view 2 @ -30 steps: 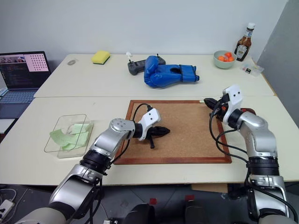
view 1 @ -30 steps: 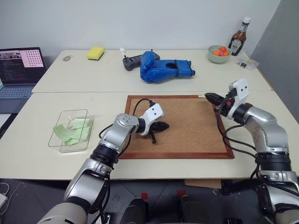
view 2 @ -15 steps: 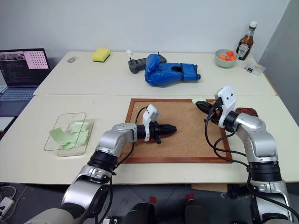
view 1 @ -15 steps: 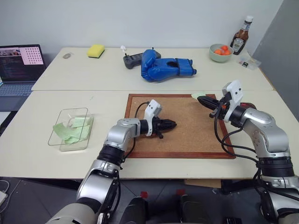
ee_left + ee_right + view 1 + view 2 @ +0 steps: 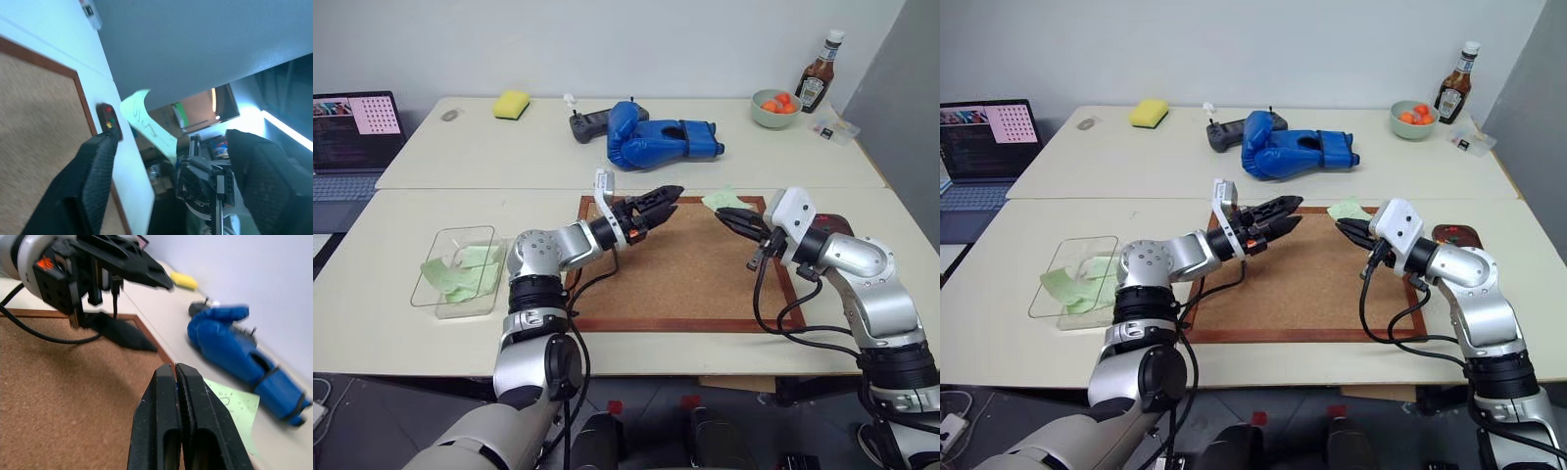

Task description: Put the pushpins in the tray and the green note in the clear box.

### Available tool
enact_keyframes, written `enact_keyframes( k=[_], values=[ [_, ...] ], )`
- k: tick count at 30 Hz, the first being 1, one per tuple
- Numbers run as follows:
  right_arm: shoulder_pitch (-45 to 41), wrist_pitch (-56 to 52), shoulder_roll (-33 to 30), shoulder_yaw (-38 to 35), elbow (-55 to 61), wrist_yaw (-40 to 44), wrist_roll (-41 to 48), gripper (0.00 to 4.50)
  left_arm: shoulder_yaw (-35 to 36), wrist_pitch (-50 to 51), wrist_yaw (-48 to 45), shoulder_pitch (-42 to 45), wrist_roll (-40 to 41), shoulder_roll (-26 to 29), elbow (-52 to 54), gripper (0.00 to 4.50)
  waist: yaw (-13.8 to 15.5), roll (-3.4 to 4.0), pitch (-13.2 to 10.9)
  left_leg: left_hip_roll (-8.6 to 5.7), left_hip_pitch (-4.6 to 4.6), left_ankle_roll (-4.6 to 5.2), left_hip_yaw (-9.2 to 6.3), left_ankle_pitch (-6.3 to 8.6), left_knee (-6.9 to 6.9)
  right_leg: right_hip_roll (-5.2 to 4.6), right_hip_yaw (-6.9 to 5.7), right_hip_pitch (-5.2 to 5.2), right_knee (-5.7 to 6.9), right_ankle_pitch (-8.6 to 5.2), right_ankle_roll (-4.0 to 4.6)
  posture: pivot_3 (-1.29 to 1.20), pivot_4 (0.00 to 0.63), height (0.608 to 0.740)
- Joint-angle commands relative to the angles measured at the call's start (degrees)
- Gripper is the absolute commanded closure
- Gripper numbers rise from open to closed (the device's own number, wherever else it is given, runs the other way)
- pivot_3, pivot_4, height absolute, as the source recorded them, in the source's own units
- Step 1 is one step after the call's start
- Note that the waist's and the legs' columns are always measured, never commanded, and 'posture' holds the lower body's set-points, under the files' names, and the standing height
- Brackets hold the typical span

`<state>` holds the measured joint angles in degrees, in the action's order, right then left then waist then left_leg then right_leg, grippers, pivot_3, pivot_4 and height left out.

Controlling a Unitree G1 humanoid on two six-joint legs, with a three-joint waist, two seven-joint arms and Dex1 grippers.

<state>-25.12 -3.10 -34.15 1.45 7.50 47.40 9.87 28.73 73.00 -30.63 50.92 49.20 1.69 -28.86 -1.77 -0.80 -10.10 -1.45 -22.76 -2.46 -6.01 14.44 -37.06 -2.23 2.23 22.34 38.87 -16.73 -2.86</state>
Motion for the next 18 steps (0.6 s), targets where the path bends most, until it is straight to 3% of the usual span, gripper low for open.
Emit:
enact_keyframes(
  k=[1, 14, 15, 18],
  values=[
    [0.6, 5.5, -0.9, 0.3, 2.7, 0.0, -2.2, 4.50, 2.2, 4.6, 4.2, -0.7, 4.3, -1.9, 2.1, 0.04, 0.0, 0.00, 0.0, 0.00, 0.01, -0.01, 0.00, 0.00, 0.00, 0.00, 0.01, 0.00, 0.00, 0.00, 0.00, 0.00, 0.150, 0.740],
    [0.9, 12.8, -0.8, 4.2, 5.1, 1.0, -5.1, 4.50, 0.2, 5.6, 5.3, -0.9, 7.7, -3.2, 4.1, 0.04, 0.0, -0.04, 0.0, 0.02, 0.09, -0.20, 0.04, -0.11, 0.02, 0.02, 0.06, -0.03, 0.02, 0.00, 0.00, 0.00, 0.150, 0.740],
    [0.8, 12.9, -0.7, 4.3, 5.2, 1.1, -5.1, 4.50, 0.0, 5.4, 5.2, -0.9, 7.7, -3.1, 4.0, 0.40, 0.0, -0.05, 0.0, 0.01, 0.08, -0.20, 0.04, -0.11, 0.02, 0.01, 0.06, -0.04, 0.02, 0.00, 0.00, 0.00, 0.150, 0.740],
    [0.7, 12.9, -0.6, 4.4, 5.4, 1.0, -5.0, 4.50, -0.7, 5.4, 4.4, -1.0, 8.0, -2.7, 3.8, 0.91, 0.0, -0.05, 0.0, 0.01, 0.09, -0.21, 0.04, -0.11, 0.02, 0.01, 0.07, -0.04, 0.02, 0.00, 0.00, 0.00, 0.150, 0.740]
  ],
)
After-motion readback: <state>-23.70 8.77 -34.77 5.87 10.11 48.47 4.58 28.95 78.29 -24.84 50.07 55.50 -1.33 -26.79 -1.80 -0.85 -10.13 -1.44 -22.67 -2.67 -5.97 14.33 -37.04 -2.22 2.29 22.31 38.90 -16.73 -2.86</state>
